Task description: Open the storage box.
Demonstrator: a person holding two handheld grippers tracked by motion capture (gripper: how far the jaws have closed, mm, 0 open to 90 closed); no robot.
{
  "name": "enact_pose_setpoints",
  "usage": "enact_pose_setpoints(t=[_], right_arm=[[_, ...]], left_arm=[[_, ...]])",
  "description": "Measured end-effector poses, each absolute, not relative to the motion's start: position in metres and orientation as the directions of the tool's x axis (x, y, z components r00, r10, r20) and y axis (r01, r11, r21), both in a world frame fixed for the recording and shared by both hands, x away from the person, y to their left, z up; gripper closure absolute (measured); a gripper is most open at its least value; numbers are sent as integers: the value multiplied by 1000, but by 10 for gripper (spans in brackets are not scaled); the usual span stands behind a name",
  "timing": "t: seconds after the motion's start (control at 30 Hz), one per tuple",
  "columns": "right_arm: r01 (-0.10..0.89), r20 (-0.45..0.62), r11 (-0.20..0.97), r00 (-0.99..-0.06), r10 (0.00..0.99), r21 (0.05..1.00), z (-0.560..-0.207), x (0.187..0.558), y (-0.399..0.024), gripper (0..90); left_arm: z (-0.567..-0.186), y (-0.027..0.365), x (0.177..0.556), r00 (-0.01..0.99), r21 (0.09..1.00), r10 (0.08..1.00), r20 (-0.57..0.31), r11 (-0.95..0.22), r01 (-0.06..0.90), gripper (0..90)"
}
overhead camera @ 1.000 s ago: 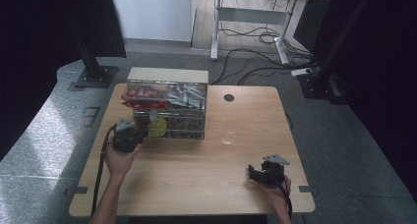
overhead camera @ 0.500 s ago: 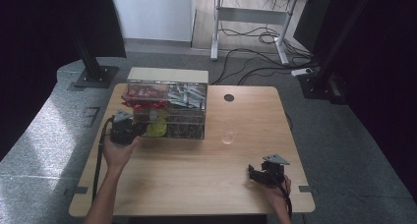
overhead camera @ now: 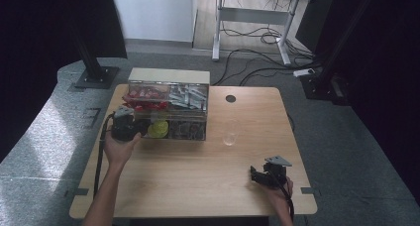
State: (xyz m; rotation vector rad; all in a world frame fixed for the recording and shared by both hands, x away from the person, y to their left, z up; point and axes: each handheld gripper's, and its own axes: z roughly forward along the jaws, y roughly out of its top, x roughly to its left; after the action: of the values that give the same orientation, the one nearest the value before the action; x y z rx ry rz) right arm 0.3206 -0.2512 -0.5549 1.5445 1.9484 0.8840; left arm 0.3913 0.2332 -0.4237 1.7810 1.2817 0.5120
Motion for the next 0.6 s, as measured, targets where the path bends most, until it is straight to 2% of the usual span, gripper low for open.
enact_pose_setpoints(t=[0.6], right_arm=[[650,11,146,-231,973,746,-555,321,-251,186]], left_arm=[[-416,234,396,395,824,904,-161,-97,558,900]])
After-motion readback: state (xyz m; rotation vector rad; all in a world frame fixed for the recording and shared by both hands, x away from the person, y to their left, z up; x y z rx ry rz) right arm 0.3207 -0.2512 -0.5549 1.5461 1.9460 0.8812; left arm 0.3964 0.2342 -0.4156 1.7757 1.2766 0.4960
